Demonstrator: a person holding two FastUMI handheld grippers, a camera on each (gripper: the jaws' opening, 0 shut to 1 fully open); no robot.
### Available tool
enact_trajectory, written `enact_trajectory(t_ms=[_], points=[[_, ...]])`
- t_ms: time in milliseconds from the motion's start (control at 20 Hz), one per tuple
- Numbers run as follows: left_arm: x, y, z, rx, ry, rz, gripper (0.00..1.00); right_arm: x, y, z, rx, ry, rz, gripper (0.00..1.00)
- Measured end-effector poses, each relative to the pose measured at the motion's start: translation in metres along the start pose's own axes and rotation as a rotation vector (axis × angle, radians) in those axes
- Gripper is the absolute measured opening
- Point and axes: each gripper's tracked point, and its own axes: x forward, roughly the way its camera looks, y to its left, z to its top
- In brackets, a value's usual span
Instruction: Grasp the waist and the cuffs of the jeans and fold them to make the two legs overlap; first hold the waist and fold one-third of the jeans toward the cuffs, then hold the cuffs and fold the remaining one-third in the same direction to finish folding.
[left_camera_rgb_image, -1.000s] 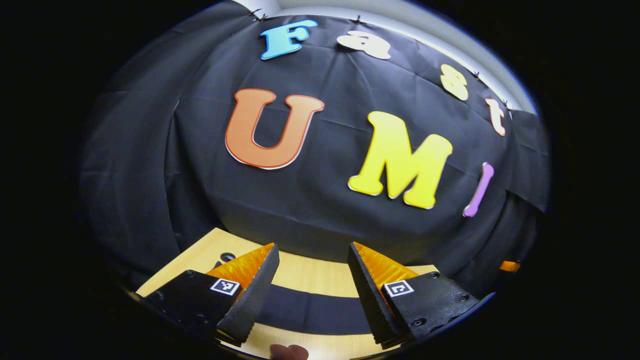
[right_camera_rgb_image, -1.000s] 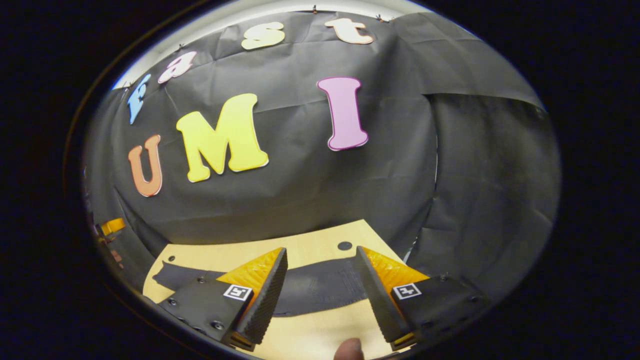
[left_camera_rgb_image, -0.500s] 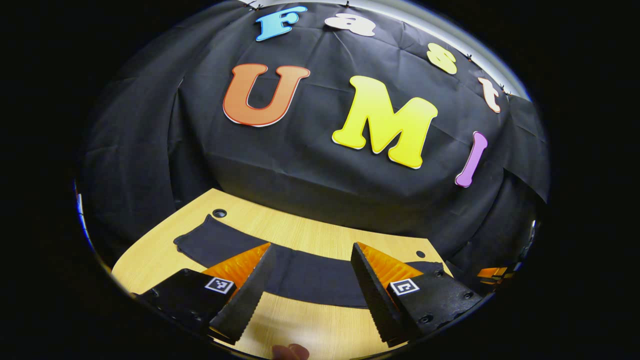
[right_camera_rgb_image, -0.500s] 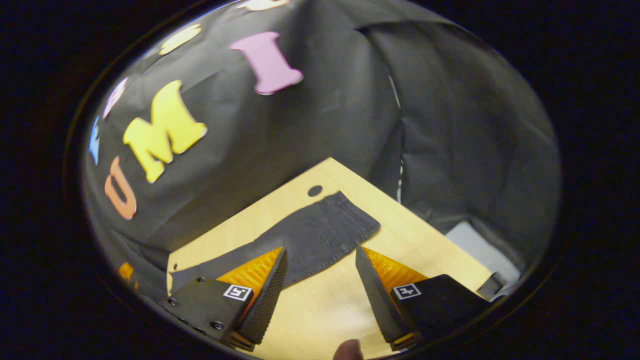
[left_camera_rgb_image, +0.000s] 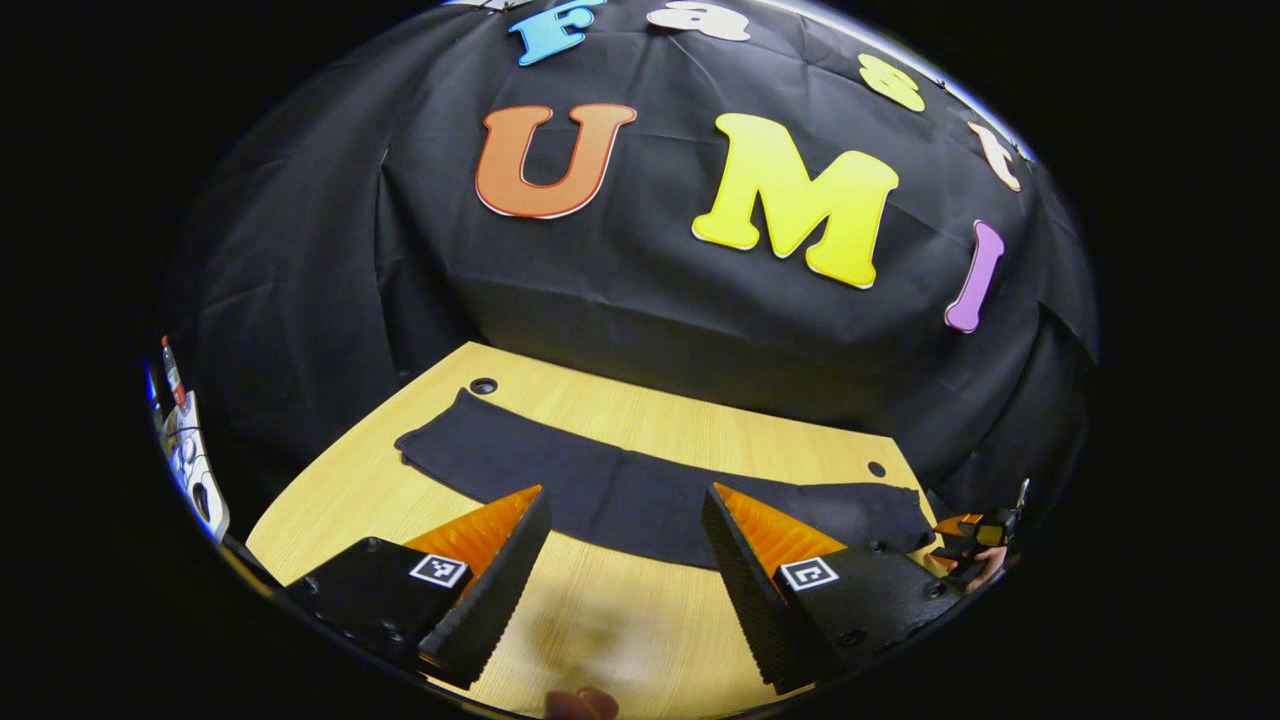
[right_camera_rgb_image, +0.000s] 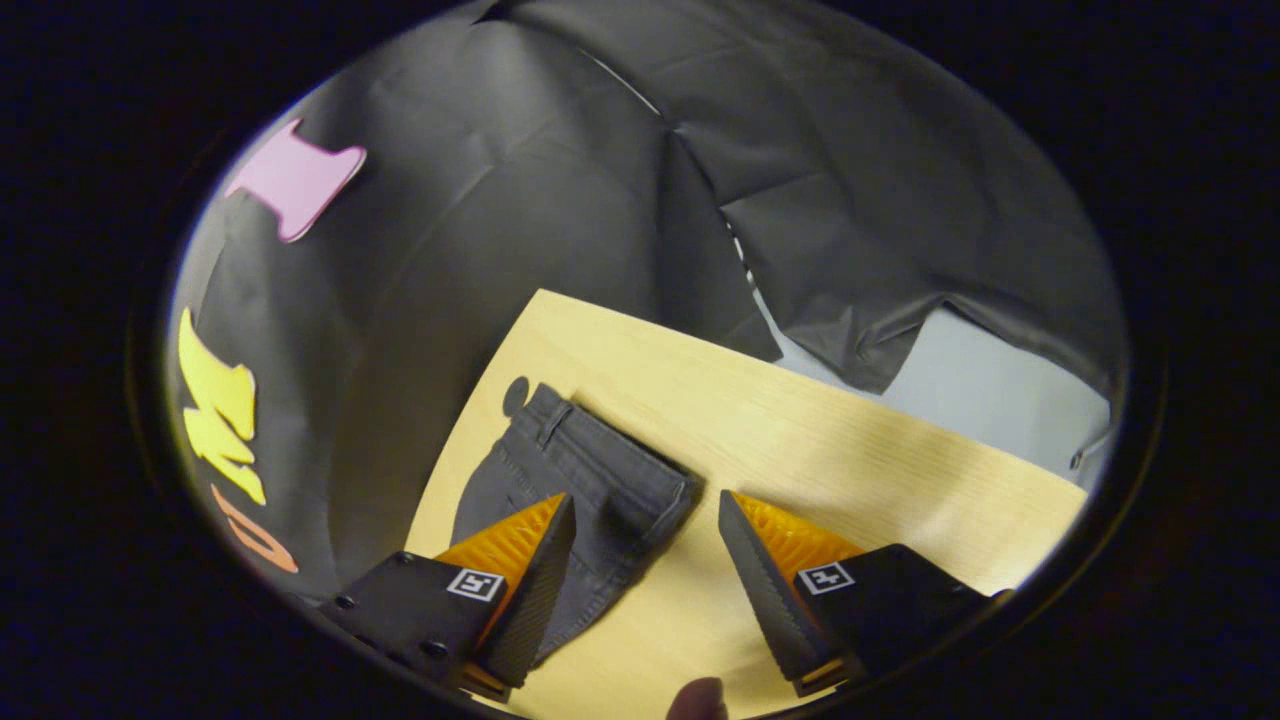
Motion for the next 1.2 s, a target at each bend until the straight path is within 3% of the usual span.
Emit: enact_trajectory(t_ms=[300, 350, 400, 450, 500, 550, 600, 650, 750, 800, 900, 1000, 1200], points=[[-0.004, 0.014, -0.003, -0.004, 0.021, 0.048, 0.97, 0.034, 0.032, -0.012, 0.022, 0.020, 0.047, 0.91], [-0.004, 0.017, -0.006, -0.016, 0.027, 0.056, 0.97, 0.037, 0.034, -0.010, 0.018, 0.012, 0.048, 0.84], [-0.004, 0.021, -0.007, -0.030, 0.032, 0.065, 0.97, 0.039, 0.030, -0.010, 0.008, 0.007, 0.024, 0.90], [-0.004, 0.025, -0.010, -0.045, 0.035, 0.072, 0.97, 0.040, 0.031, -0.010, -0.001, 0.002, 0.028, 0.83], [-0.005, 0.029, -0.011, -0.060, 0.038, 0.079, 0.97, 0.044, 0.028, -0.011, -0.024, -0.004, 0.010, 0.82], [-0.006, 0.033, -0.013, -0.074, 0.042, 0.087, 0.97, 0.045, 0.025, -0.012, -0.045, -0.012, -0.010, 0.71], [-0.007, 0.036, -0.015, -0.086, 0.046, 0.097, 0.97, 0.047, 0.027, -0.011, -0.048, -0.012, -0.012, 0.53], [-0.010, 0.044, -0.017, -0.099, 0.048, 0.105, 0.98, 0.051, 0.026, -0.013, -0.055, 0.001, -0.029, 0.53], [-0.014, 0.058, -0.019, -0.118, 0.048, 0.123, 0.98, 0.045, 0.033, -0.007, -0.044, 0.000, -0.011, 0.42], [-0.016, 0.064, -0.019, -0.125, 0.050, 0.134, 0.98, 0.040, 0.040, -0.003, -0.055, -0.011, 0.001, 0.23], [-0.016, 0.080, -0.015, -0.120, 0.037, 0.158, 0.98, 0.025, 0.060, 0.003, -0.126, -0.047, 0.025, 0.11], [-0.016, 0.093, -0.007, -0.086, 0.007, 0.170, 0.97, 0.002, 0.088, 0.004, -0.231, -0.090, 0.058, 0.07], [-0.019, 0.110, 0.000, -0.075, -0.034, 0.151, 0.98, -0.048, 0.172, -0.025, -0.428, -0.158, 0.155, 0.11]])
